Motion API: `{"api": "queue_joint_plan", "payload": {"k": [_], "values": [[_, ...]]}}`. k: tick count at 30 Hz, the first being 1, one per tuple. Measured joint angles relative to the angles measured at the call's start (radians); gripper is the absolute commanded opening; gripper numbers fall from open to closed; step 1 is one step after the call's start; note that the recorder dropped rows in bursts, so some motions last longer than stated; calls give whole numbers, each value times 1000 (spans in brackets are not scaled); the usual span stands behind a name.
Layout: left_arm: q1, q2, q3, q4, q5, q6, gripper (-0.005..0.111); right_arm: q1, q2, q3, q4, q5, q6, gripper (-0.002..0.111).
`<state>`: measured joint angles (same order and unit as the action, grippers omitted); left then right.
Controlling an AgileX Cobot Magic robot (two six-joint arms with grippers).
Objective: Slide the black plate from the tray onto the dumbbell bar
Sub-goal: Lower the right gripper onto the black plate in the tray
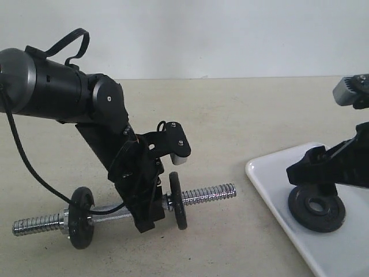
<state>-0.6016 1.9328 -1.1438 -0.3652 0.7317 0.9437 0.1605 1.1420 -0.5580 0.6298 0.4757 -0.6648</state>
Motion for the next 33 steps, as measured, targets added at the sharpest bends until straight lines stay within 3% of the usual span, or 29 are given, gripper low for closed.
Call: {"api": "queue_joint_plan", "payload": {"k": [4, 30, 33], "values": [[0, 0, 0, -4, -4, 2, 4, 0, 110, 0, -4, -1, -11, 94], [0, 0, 0, -7, 4, 15, 4, 0, 312, 0, -180, -140, 11, 95], [0, 0, 0, -7, 4, 15, 4, 0, 327, 0, -182, -165, 11, 100]]}}
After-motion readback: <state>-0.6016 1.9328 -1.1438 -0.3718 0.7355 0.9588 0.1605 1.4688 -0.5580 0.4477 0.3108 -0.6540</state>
